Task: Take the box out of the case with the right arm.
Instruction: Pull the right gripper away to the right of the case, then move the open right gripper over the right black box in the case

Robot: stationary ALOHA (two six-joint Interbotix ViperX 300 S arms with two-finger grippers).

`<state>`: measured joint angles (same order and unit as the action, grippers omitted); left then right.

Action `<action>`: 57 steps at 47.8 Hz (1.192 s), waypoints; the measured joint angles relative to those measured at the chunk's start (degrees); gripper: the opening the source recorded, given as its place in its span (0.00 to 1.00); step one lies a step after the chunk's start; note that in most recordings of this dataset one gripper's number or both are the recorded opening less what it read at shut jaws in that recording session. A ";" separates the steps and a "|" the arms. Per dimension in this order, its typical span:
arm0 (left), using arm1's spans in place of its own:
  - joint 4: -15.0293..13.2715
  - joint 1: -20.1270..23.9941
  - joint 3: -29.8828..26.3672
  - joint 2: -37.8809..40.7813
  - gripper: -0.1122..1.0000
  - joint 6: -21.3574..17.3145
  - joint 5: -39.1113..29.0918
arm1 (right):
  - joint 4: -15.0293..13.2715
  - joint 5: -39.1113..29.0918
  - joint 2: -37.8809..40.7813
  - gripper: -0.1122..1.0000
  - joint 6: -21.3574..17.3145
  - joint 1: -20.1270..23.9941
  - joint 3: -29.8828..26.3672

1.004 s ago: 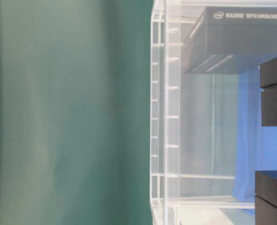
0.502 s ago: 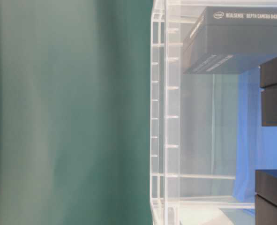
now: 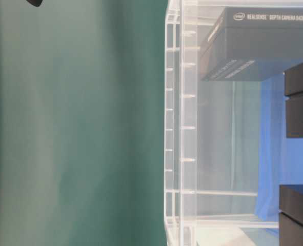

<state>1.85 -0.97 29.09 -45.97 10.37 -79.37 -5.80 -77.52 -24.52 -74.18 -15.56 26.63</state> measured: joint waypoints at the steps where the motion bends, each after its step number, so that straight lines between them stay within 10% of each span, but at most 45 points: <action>1: 0.00 0.00 -0.09 0.00 0.12 0.00 0.09 | 0.00 0.09 0.00 0.90 0.00 0.00 0.00; 34: 0.09 0.00 -0.09 0.18 0.12 0.00 0.00 | 1.32 3.34 1.58 0.90 -0.26 0.00 -0.53; 57: 0.00 0.00 -0.09 0.00 0.12 0.00 0.00 | 1.67 6.86 18.28 0.91 -0.18 3.08 -15.91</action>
<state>1.85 -0.97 29.00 -45.97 10.37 -79.37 -4.13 -70.66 -6.24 -74.36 -12.48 10.72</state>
